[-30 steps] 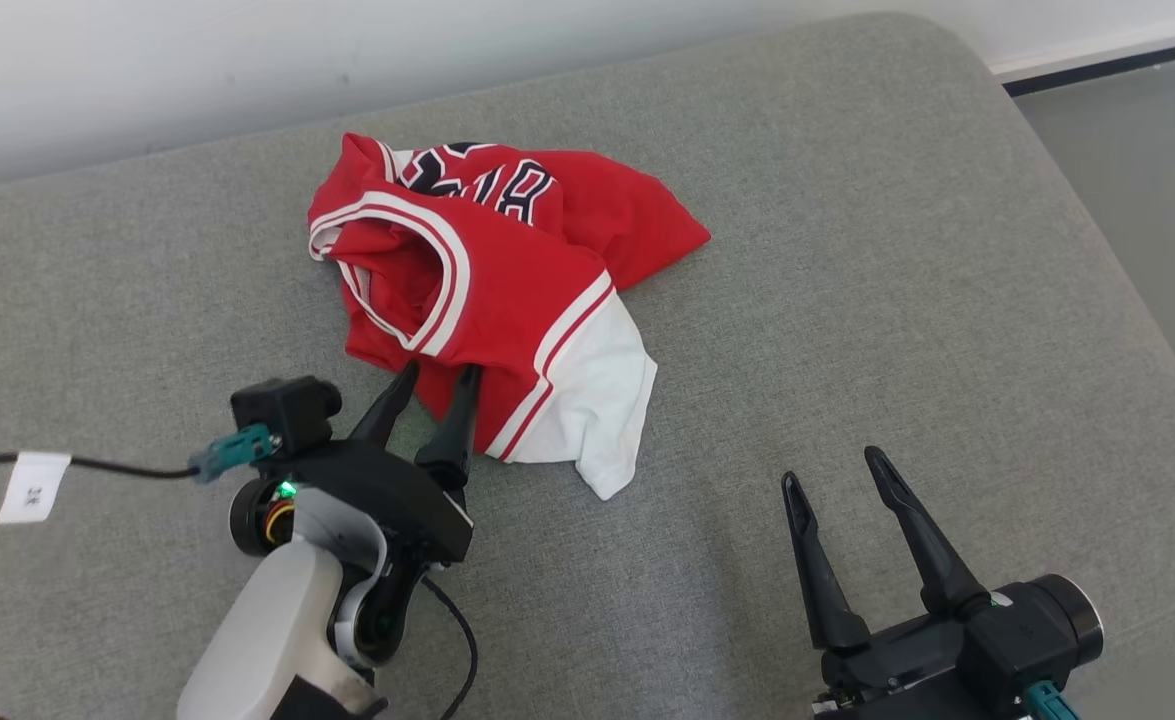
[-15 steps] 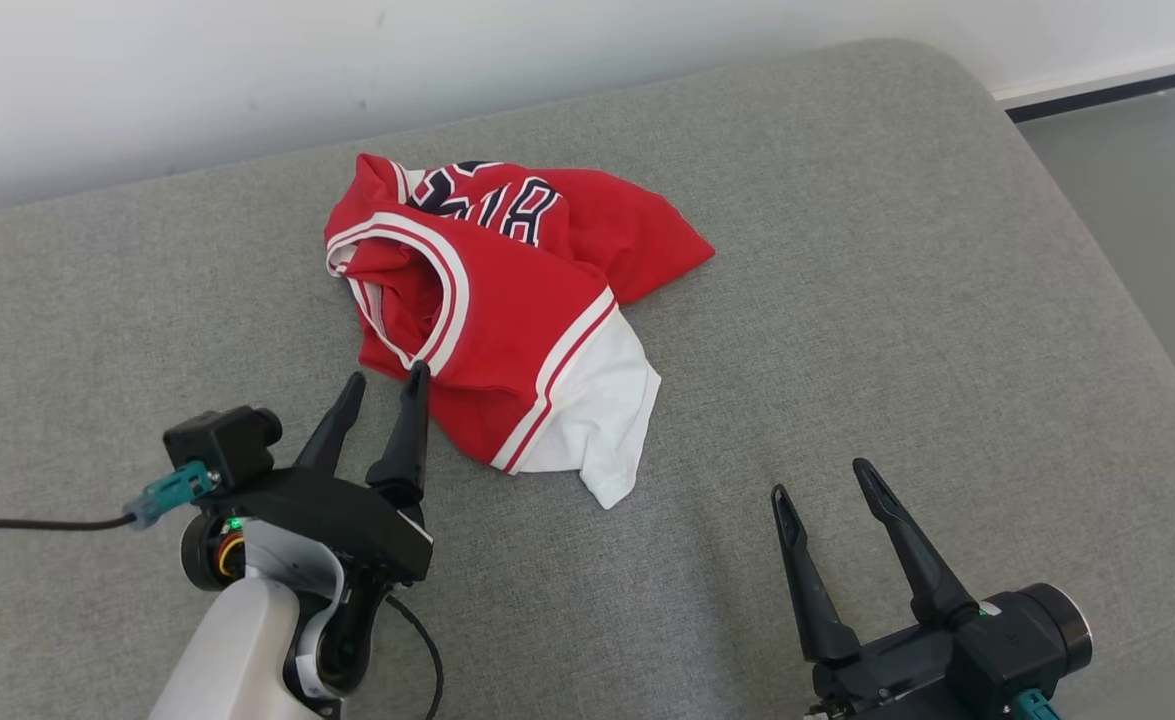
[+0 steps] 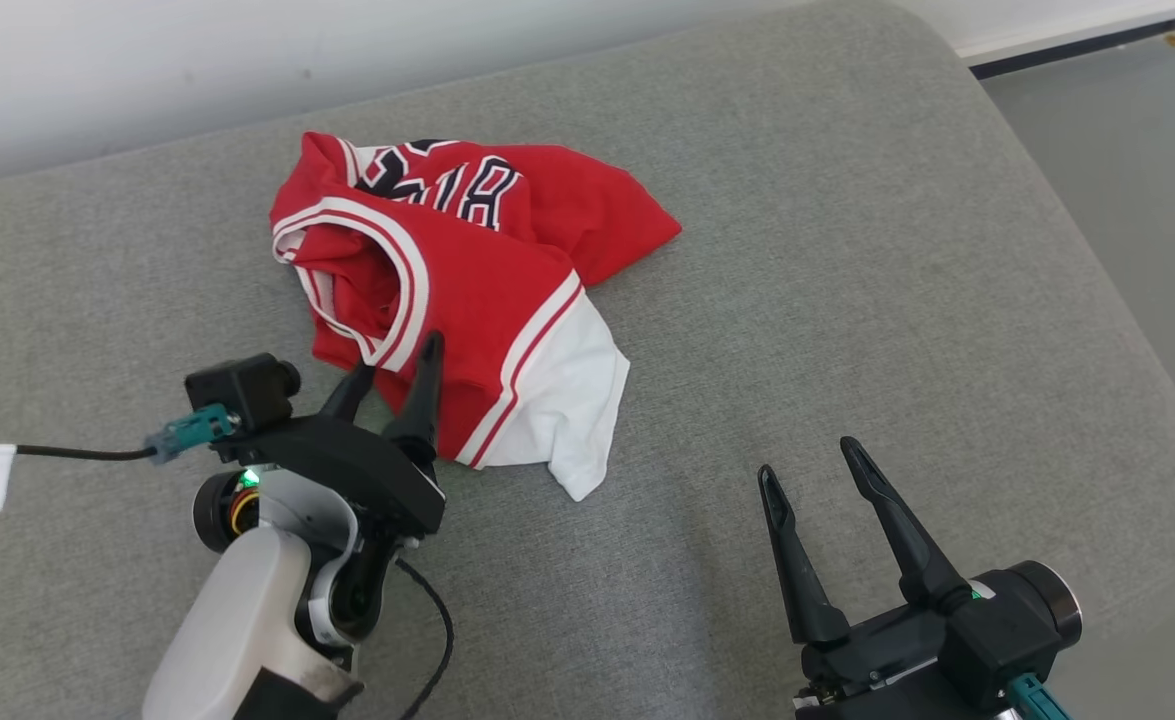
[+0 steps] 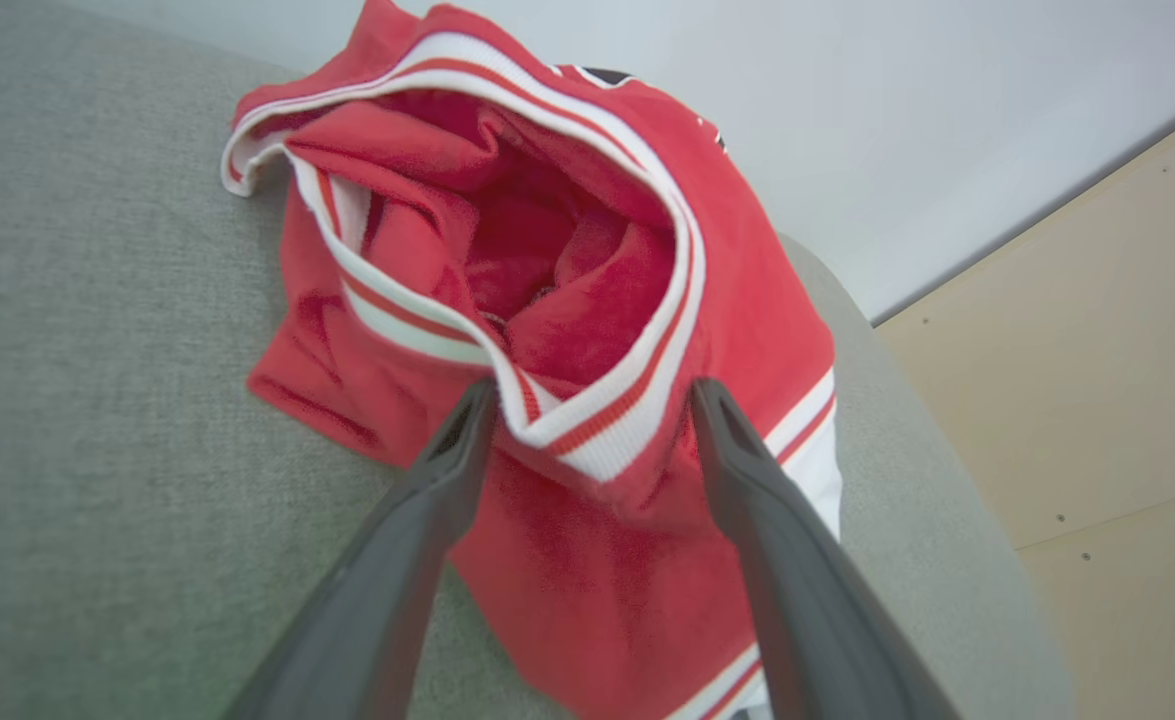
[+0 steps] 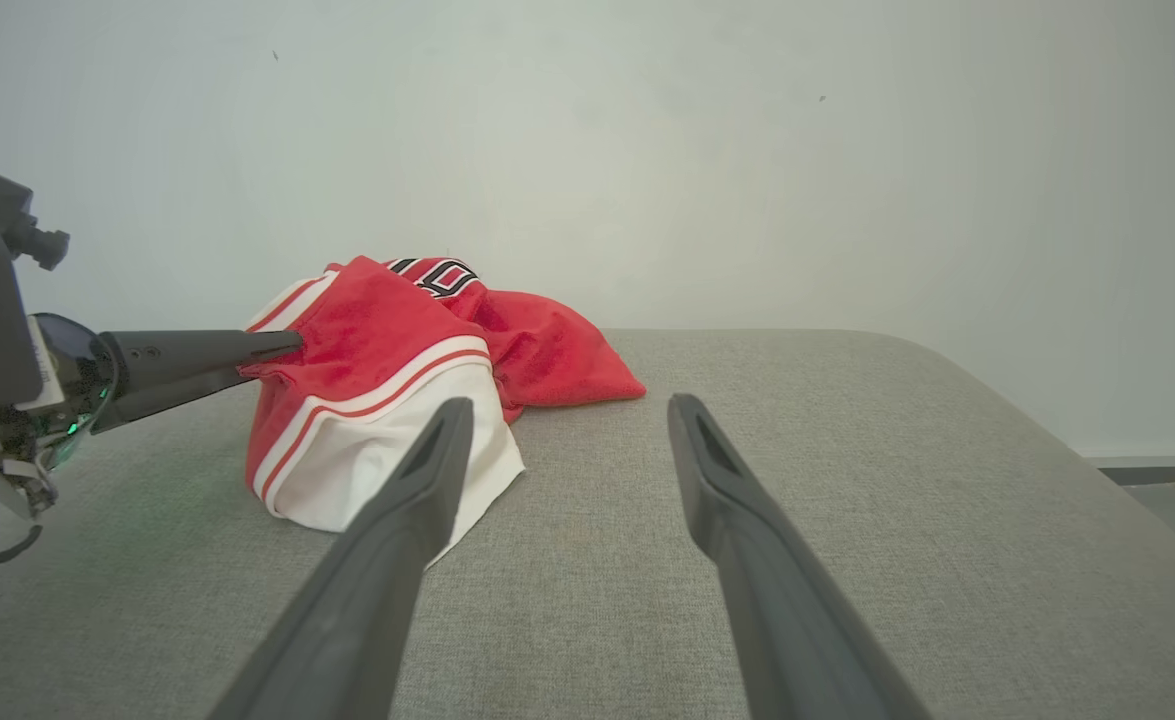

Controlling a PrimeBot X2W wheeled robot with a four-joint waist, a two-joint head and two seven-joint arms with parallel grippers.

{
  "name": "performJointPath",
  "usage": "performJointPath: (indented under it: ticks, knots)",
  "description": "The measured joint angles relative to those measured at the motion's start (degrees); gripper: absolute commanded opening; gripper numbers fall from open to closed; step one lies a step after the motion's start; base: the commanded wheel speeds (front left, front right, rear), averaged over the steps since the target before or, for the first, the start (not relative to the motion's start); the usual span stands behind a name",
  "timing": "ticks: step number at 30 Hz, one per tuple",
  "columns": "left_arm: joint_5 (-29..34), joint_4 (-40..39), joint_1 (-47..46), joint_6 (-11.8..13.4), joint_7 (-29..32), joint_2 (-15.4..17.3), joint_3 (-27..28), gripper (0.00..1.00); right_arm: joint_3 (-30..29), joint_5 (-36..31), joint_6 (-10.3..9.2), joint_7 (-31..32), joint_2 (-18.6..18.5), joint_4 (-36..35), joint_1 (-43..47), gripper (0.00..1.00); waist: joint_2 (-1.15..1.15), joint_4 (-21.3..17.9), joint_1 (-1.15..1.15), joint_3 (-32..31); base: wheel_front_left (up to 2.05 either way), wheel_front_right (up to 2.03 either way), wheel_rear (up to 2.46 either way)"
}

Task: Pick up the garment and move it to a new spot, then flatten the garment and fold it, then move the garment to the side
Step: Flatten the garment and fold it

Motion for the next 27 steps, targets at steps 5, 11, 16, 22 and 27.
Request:
performJointPath:
  ticks: [5, 11, 16, 22, 27]
  knots:
    - [-3.5, 1.1, -2.3, -2.8, -1.9, -1.6, 1.2, 0.0, 0.2, 0.5, 0.0, 0.0, 0.0, -0.1, -0.1, 1.0, 0.0, -0.8, 0.0, -0.2, 0.0, 0.0, 0.0]
    - [-9.9, -0.4, -6.1, -4.9, 0.1, -3.4, 0.1, 0.0, 0.5, 1.3, 0.0, 0.0, 0.0, 0.3, -0.1, 1.0, 0.0, -1.3, 0.0, -1.8, 0.0, 0.0, 0.0]
    - [-16.5, -2.1, -14.9, -3.1, 5.0, -3.9, -1.0, 0.0, 1.3, 2.9, 0.0, 0.0, 0.0, 0.5, 0.0, 1.0, 0.0, -2.1, 0.0, -3.3, 0.0, 0.0, 0.0]
    - [-26.3, -4.2, -30.0, 1.5, 11.4, -4.1, -3.5, 0.0, 2.7, 4.8, 0.0, 0.0, 0.0, 0.7, -0.1, 1.0, 0.0, -4.6, 0.0, -3.9, 0.0, 0.0, 0.0]
    - [-32.2, -4.9, -42.1, 4.2, 12.3, -4.3, -7.9, 0.0, 1.6, 6.4, 0.0, 0.0, 0.0, -0.2, -0.2, 1.0, -0.01, -6.3, -0.01, -3.6, 0.0, 0.0, 0.0]
